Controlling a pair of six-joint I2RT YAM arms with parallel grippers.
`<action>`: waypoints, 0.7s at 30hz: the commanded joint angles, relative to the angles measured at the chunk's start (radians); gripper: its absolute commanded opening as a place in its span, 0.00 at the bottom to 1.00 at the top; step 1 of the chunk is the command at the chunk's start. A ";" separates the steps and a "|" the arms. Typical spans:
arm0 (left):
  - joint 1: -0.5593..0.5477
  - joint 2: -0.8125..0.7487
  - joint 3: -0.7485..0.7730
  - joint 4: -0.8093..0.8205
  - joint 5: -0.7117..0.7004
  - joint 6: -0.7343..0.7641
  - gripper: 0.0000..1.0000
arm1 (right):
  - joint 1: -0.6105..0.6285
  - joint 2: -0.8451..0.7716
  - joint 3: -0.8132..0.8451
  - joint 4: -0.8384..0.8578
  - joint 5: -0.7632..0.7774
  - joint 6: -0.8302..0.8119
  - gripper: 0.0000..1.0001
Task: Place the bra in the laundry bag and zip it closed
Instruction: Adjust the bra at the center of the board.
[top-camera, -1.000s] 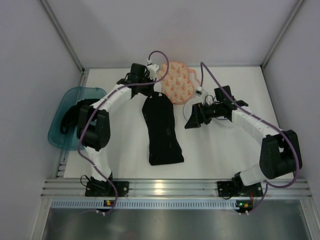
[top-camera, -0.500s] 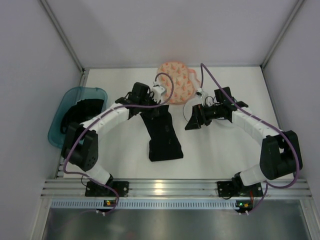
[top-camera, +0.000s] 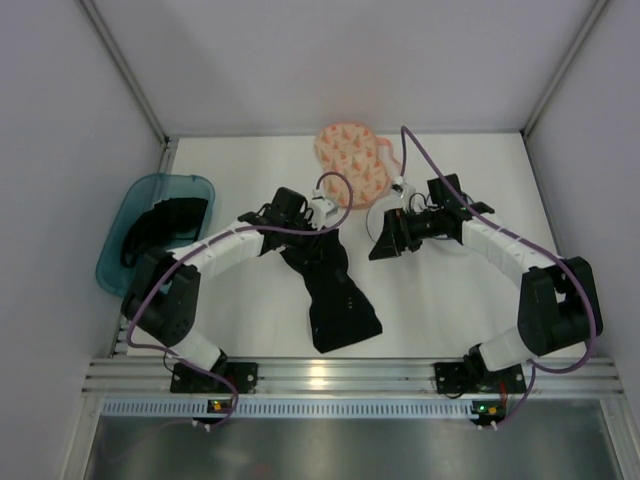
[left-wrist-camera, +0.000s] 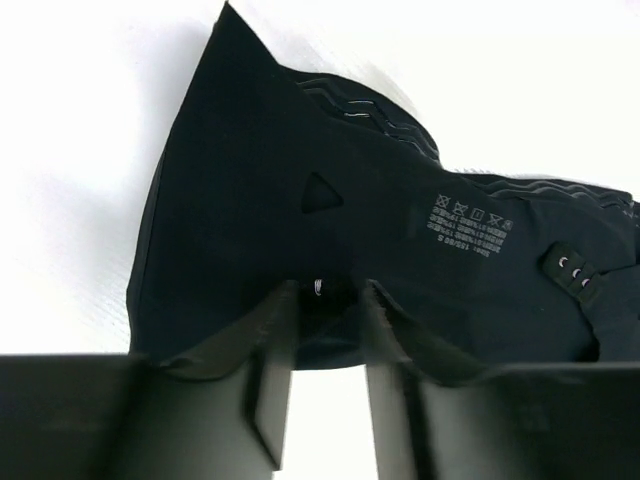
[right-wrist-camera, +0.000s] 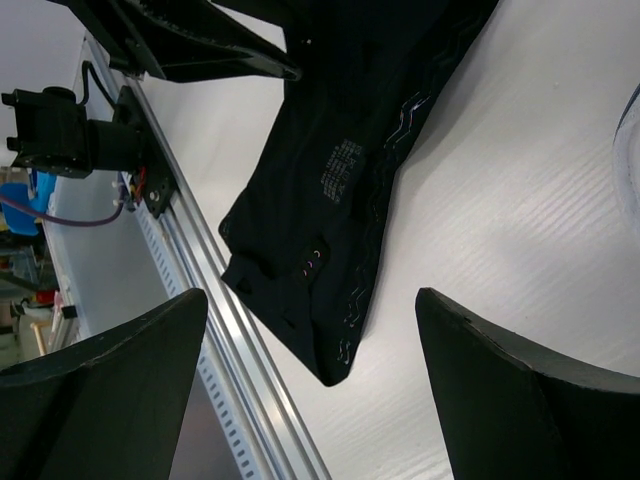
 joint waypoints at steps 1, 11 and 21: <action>0.000 -0.072 0.017 0.022 0.056 -0.012 0.40 | -0.009 -0.004 0.013 0.016 -0.023 -0.009 0.86; 0.127 -0.111 0.097 -0.038 0.112 -0.061 0.58 | -0.007 -0.024 0.002 -0.015 -0.021 -0.035 0.86; 0.299 0.184 0.243 -0.073 0.361 0.022 0.50 | -0.010 -0.038 -0.001 -0.055 -0.016 -0.060 0.86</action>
